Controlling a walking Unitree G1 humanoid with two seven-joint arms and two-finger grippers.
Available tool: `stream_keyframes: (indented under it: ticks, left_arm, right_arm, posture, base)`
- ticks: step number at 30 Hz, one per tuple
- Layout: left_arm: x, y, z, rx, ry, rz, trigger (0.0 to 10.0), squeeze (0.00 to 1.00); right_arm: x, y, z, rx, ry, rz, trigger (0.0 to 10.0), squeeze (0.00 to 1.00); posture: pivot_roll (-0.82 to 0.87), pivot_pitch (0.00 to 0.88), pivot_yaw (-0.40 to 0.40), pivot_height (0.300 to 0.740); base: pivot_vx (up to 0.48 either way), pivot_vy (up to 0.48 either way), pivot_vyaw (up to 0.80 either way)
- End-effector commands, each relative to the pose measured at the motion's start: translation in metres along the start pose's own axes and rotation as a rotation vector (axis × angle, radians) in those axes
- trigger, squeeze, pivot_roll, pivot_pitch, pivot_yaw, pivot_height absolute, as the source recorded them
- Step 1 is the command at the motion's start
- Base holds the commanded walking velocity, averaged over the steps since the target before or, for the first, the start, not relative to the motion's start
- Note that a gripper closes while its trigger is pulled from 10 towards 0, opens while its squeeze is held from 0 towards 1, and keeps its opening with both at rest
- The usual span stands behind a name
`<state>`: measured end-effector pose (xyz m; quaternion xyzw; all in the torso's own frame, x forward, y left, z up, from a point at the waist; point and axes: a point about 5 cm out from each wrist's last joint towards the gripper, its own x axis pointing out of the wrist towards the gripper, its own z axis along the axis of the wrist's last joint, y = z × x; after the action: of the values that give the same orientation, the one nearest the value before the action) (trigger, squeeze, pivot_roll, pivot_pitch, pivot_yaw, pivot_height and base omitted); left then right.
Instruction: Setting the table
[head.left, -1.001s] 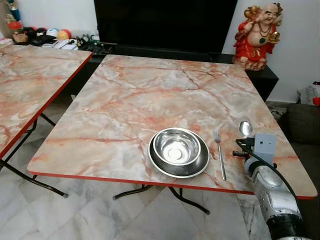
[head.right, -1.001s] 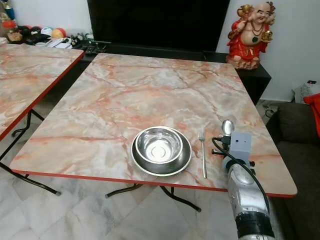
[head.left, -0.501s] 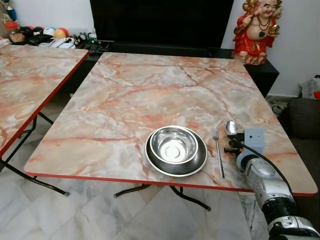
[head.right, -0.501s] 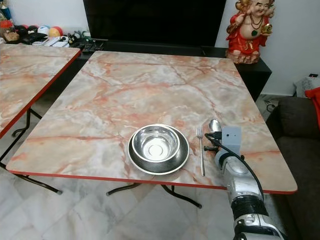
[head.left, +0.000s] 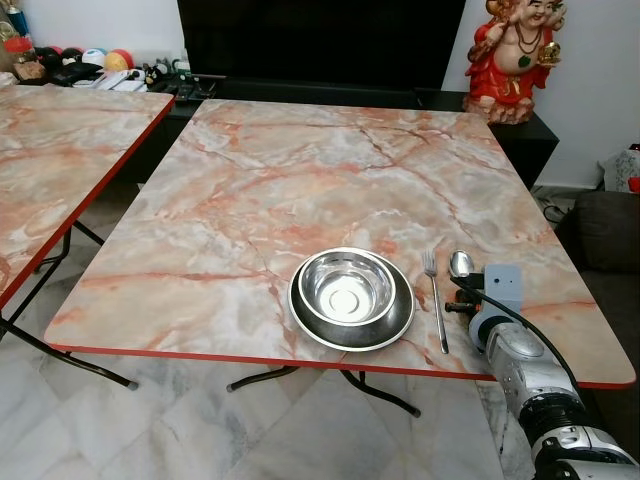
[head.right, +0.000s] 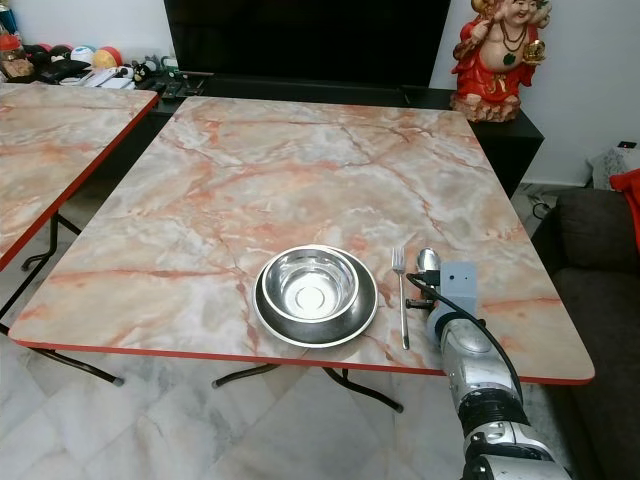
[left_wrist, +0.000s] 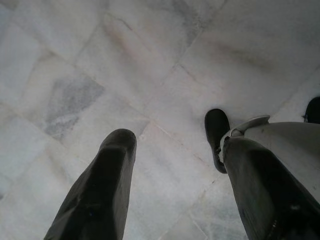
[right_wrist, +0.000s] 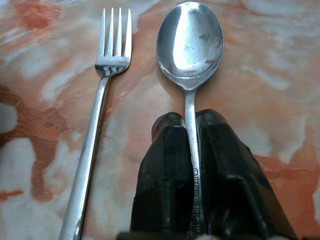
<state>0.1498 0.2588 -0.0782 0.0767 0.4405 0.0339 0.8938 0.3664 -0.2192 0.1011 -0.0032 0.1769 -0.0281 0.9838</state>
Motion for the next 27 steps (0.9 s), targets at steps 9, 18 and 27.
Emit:
stream_keyframes:
  ticks: [9, 18, 27]
  left_arm:
    - [-0.0024, -0.0005, -0.0087, -0.01, 0.028, 0.001, 10.0, 0.0]
    - [-0.0022, -0.001, -0.0087, -0.012, 0.029, 0.003, 10.0, 0.0]
    - [-0.0022, 0.0003, -0.0084, -0.012, 0.031, 0.001, 10.0, 0.0]
  right_arm:
    - [0.0018, 0.009, -0.0007, 0.024, -0.001, 0.032, 10.0, 0.0]
    - [0.0019, 0.0114, -0.0045, 0.022, 0.011, 0.036, 10.0, 0.38]
    - [0.0016, 0.0115, -0.0071, 0.021, 0.022, 0.044, 10.0, 0.64]
  posture:
    - [0.07, 0.127, -0.028, 0.74]
    - [0.07, 0.127, -0.029, 0.74]
    - [0.07, 0.126, -0.028, 0.74]
  base:
    - [0.0, 0.0, 0.0]
    - [0.0, 0.0, 0.0]
    - [0.0, 0.0, 0.0]
